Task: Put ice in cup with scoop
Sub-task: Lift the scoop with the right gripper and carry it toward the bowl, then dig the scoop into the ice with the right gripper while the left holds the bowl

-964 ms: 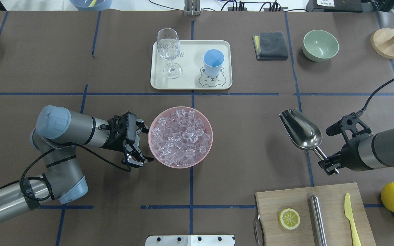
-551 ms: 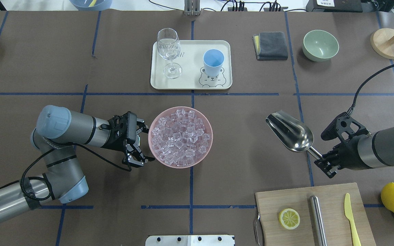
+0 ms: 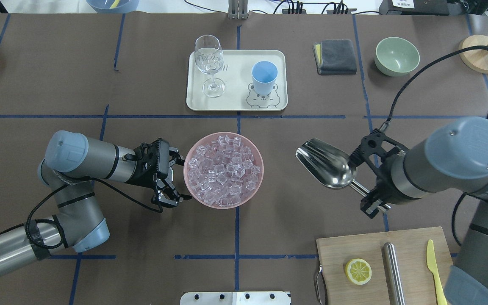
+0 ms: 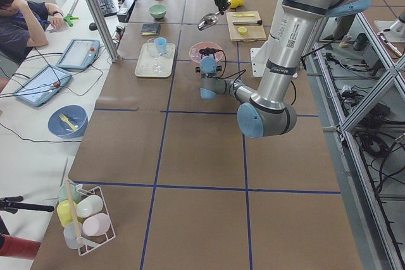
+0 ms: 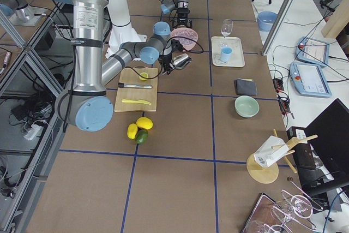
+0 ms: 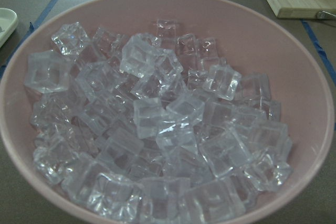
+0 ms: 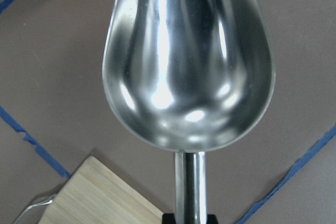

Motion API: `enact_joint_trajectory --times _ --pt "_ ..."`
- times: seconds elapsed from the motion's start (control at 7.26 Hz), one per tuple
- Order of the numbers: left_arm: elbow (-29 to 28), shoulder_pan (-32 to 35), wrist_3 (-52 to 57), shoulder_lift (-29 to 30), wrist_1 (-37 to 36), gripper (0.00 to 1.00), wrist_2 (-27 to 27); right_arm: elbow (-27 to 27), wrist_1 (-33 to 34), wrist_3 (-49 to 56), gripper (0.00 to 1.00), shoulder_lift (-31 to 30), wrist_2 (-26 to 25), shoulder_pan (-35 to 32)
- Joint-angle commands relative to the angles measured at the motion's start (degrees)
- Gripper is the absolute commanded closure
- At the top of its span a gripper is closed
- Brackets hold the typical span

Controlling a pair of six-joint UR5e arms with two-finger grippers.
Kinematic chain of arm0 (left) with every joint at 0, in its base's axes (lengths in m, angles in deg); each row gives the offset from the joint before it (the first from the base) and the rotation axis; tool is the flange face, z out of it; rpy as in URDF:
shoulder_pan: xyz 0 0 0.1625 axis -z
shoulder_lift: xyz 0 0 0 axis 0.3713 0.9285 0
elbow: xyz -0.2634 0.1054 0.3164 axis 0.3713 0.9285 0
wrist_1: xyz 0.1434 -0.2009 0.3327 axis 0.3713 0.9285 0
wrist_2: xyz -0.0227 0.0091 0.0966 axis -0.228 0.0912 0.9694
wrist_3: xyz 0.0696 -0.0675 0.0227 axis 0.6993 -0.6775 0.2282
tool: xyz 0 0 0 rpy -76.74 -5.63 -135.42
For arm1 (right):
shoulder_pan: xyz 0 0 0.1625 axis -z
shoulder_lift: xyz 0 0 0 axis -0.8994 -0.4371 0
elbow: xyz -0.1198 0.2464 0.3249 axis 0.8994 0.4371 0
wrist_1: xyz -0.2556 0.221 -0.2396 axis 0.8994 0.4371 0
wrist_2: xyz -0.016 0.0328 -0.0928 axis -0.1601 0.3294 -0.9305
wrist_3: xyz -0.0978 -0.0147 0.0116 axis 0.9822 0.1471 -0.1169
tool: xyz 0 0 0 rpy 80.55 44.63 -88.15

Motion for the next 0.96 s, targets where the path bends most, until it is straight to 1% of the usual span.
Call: enact_joint_trajectory --times 0.0,0.14,0.41,0.55,0.69,0.83 --pt "0.0 0.0 0.0 0.0 0.0 0.00 0.0 0.1 29.5 -0.4 1.00 20.9 -4.0 3.2" --pt "0.0 0.0 0.0 0.0 0.0 0.00 0.0 3.0 34.8 -0.3 1.00 26.6 -4.4 3.9" --pt "-0.1 0.0 0.0 0.0 0.0 0.00 0.1 12.9 36.3 0.6 1.00 33.7 -4.5 5.2" --pt "-0.2 0.0 0.0 0.0 0.0 0.00 0.1 15.2 40.1 6.7 1.00 36.5 -5.4 5.4" --pt "-0.4 0.0 0.0 0.0 0.0 0.00 0.1 15.6 43.5 13.6 1.00 37.8 -5.9 5.4" --pt "-0.4 0.0 0.0 0.0 0.0 0.00 0.1 16.5 44.3 17.0 1.00 37.6 -5.9 5.4"
